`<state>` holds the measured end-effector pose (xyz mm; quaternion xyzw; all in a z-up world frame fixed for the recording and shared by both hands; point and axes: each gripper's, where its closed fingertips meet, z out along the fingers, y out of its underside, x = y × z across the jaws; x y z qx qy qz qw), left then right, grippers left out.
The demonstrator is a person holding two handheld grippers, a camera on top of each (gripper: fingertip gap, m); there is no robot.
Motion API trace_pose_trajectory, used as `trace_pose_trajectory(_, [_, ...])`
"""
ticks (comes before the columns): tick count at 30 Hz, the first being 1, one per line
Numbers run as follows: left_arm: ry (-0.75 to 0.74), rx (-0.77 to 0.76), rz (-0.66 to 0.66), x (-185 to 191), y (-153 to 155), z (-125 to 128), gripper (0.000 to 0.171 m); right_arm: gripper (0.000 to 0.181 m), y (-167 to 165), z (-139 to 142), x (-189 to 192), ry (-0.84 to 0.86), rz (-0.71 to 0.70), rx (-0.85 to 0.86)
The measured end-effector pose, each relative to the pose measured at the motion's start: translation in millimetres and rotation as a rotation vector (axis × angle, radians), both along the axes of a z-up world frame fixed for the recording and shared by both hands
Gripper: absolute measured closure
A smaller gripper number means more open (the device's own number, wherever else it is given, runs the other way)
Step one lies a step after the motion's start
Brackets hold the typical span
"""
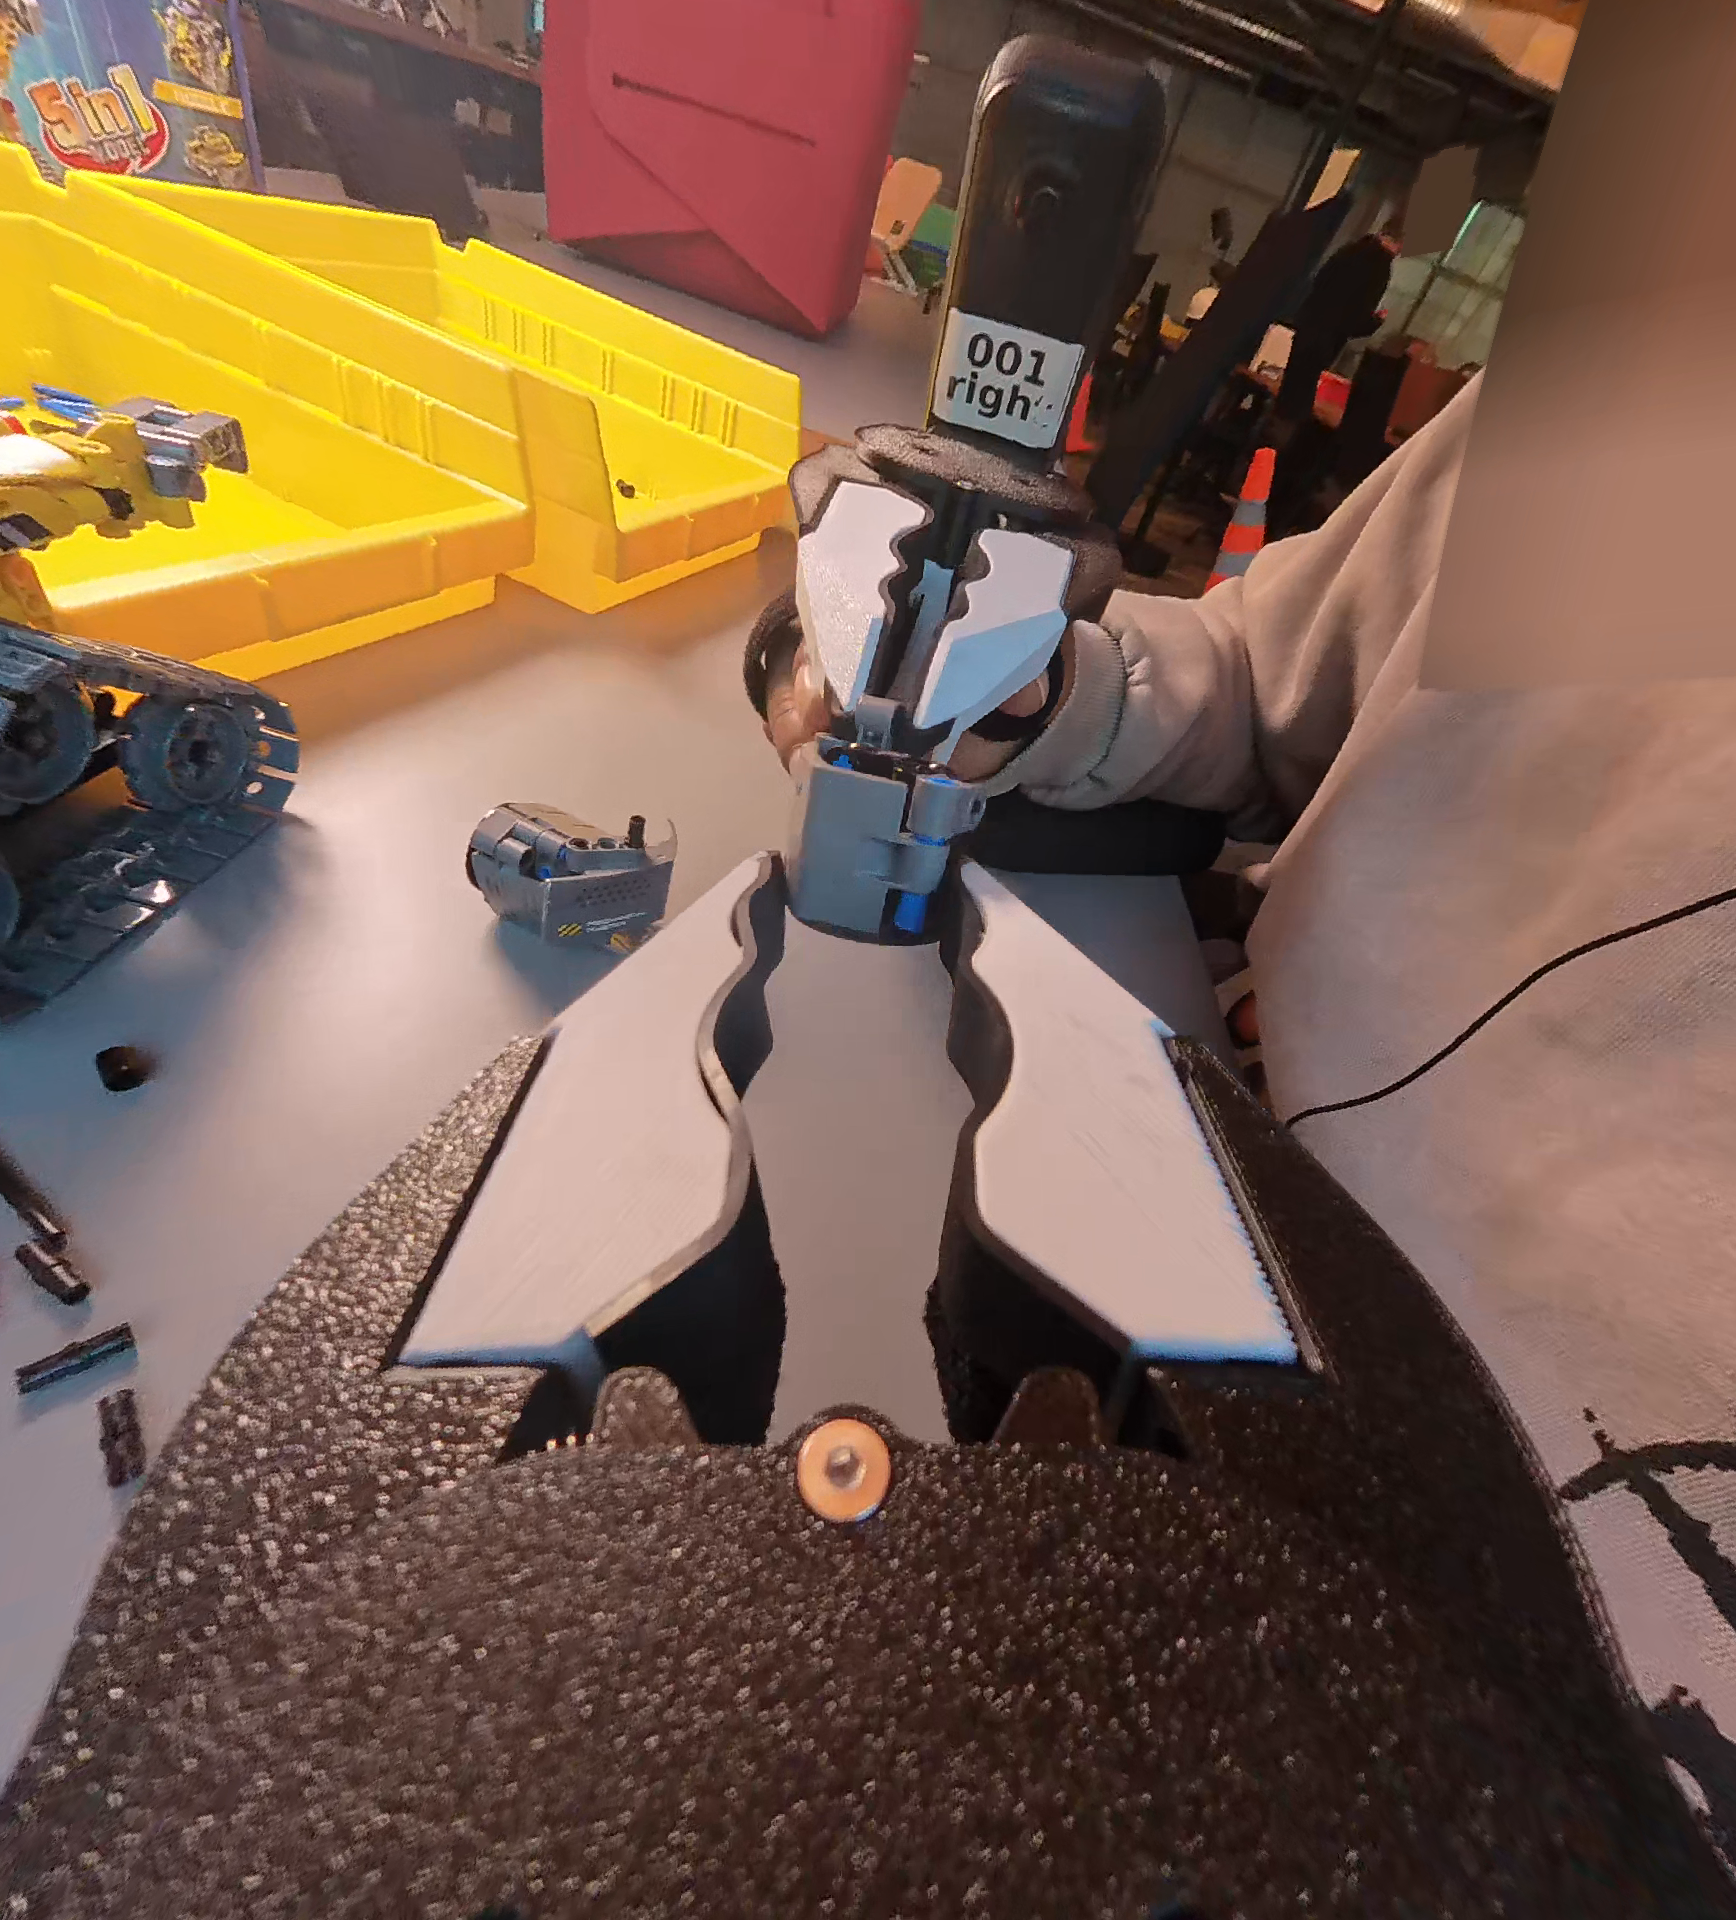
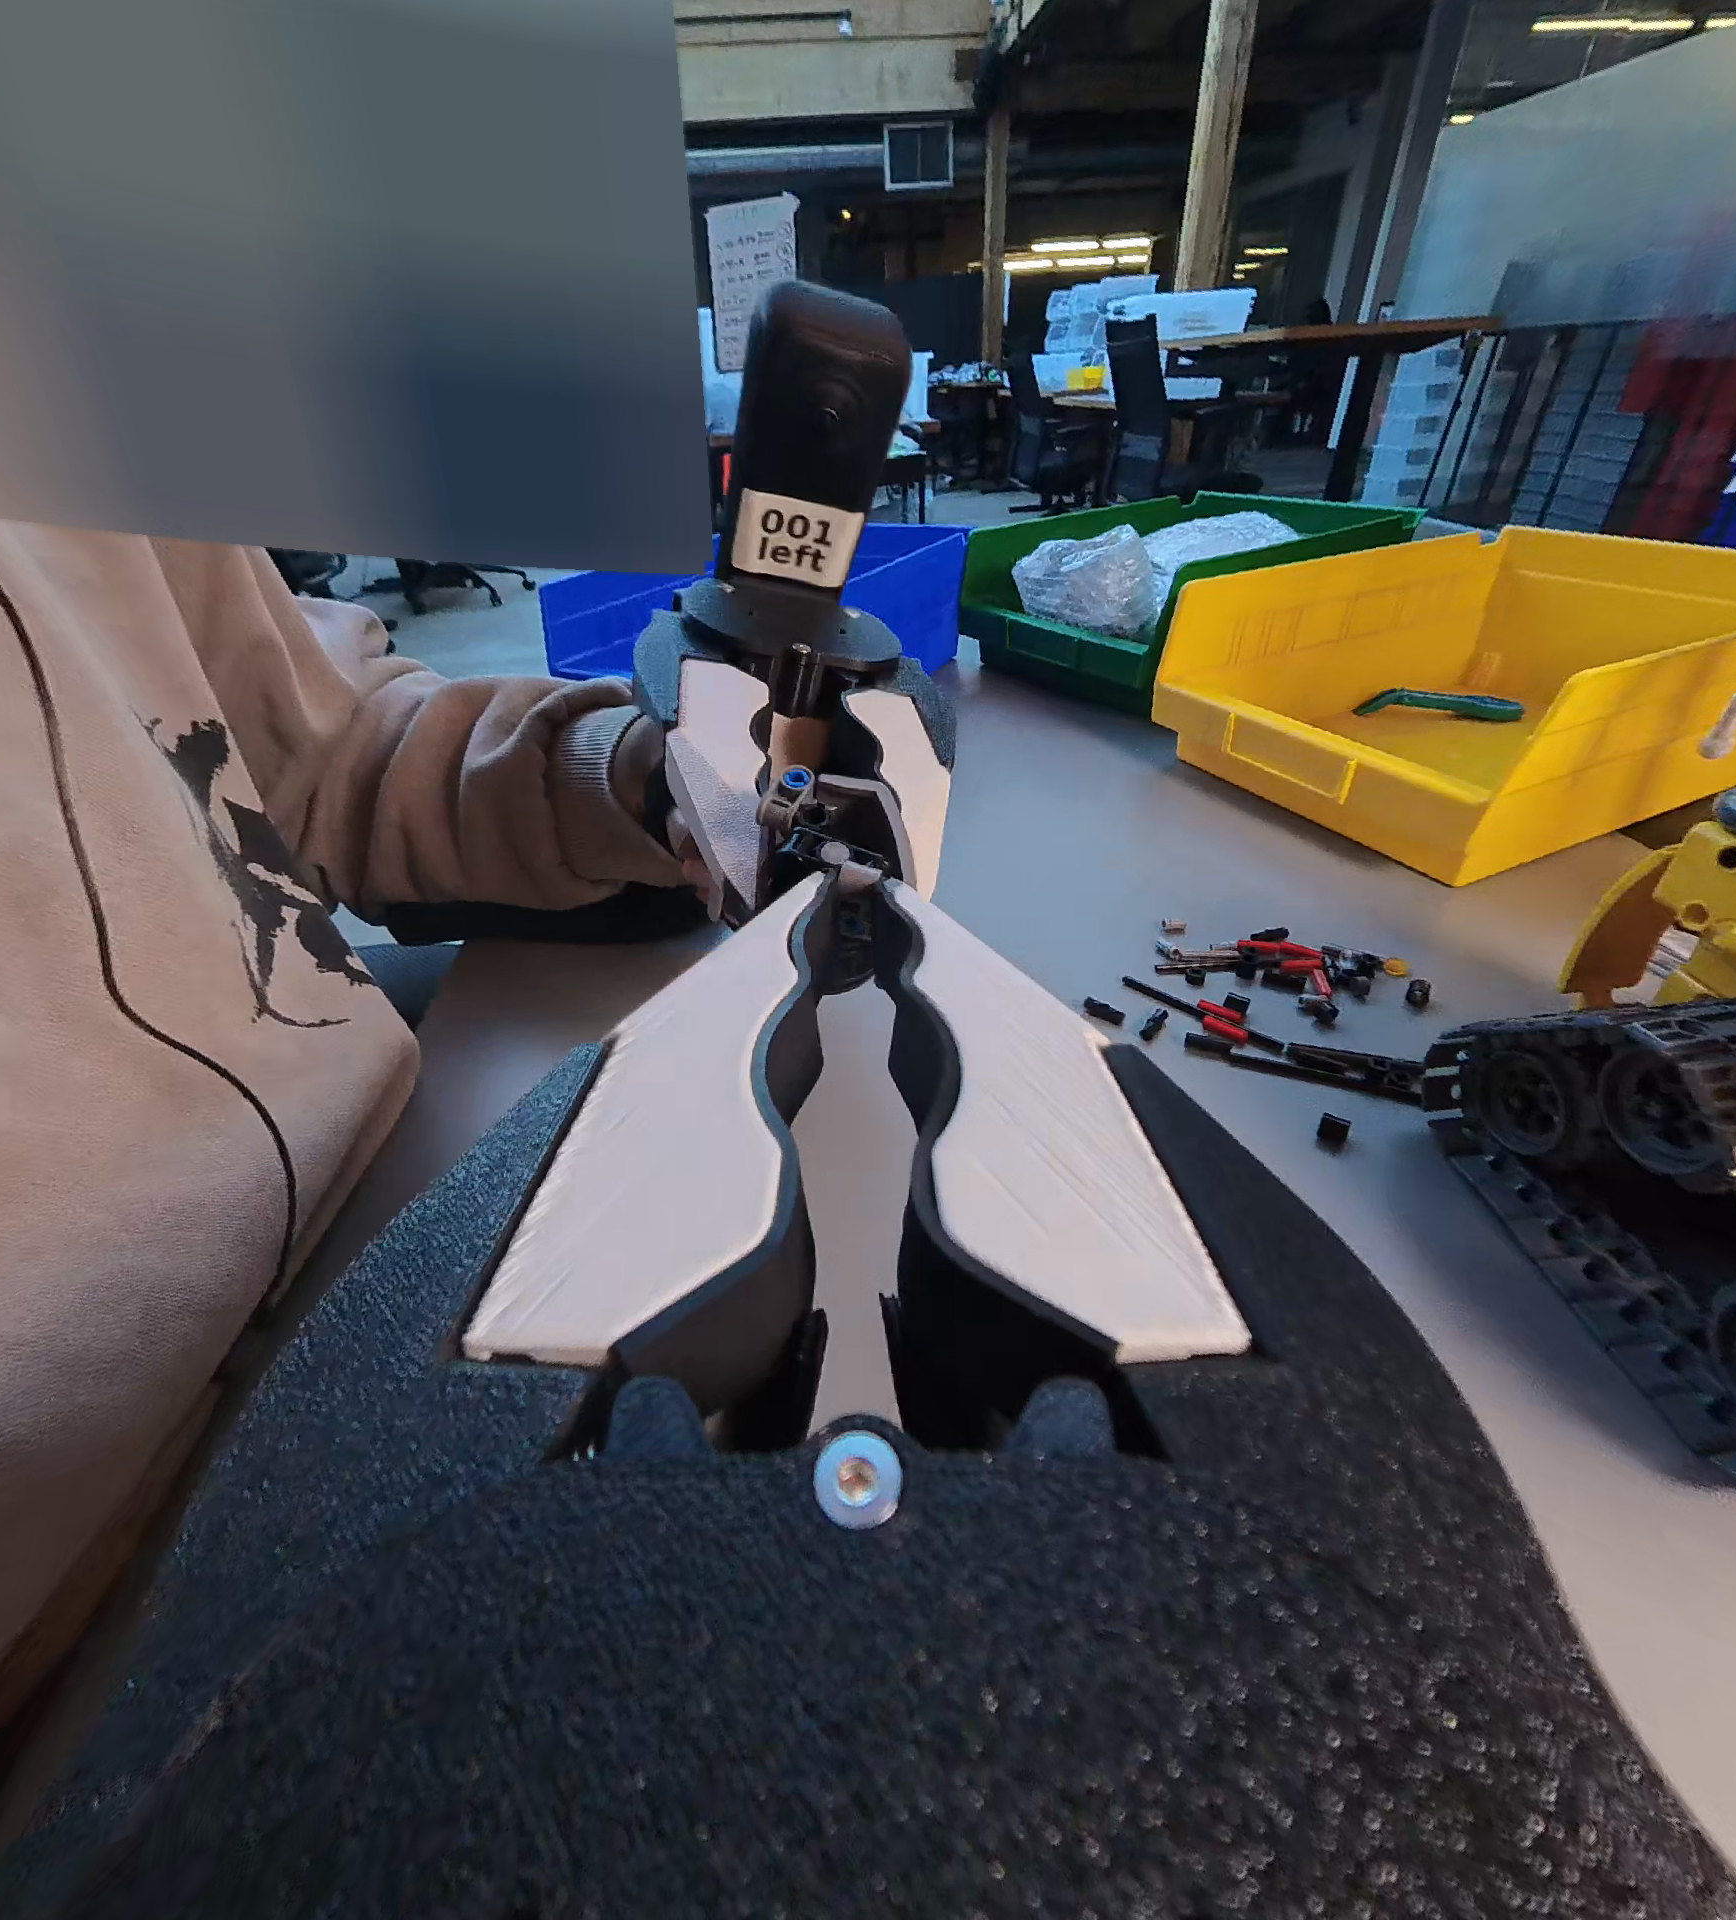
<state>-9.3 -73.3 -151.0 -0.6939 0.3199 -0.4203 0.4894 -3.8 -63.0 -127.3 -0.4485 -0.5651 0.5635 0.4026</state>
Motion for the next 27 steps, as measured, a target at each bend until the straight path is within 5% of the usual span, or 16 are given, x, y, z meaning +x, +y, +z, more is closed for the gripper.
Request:
trace_pose_trajectory(10, [-0.124,-0.125,-0.103,4,-9,3,0.143,0.177,-8,-3,8,-0.013,0.104,-0.006])
trace_pose_trajectory(15, [0.028,0.096,-0.011,1,-5,0,0.142,0.173,-6,-3,2,0.003,-0.004,0.114])
trace_pose_trajectory(19, [0.162,0.312,0.062,4,-3,3,0.142,0.146,-2,-2,-1,-0.003,-0.014,0.047])
trace_pose_trajectory(21, [0.206,0.378,0.099,3,0,4,0.142,0.157,-6,-2,-1,0.003,0.003,0.027])
trace_pose_trajectory(27, [0.200,0.341,0.130,-1,6,-3,0.139,0.164,2,-6,-1,-0.023,-0.052,0.133])
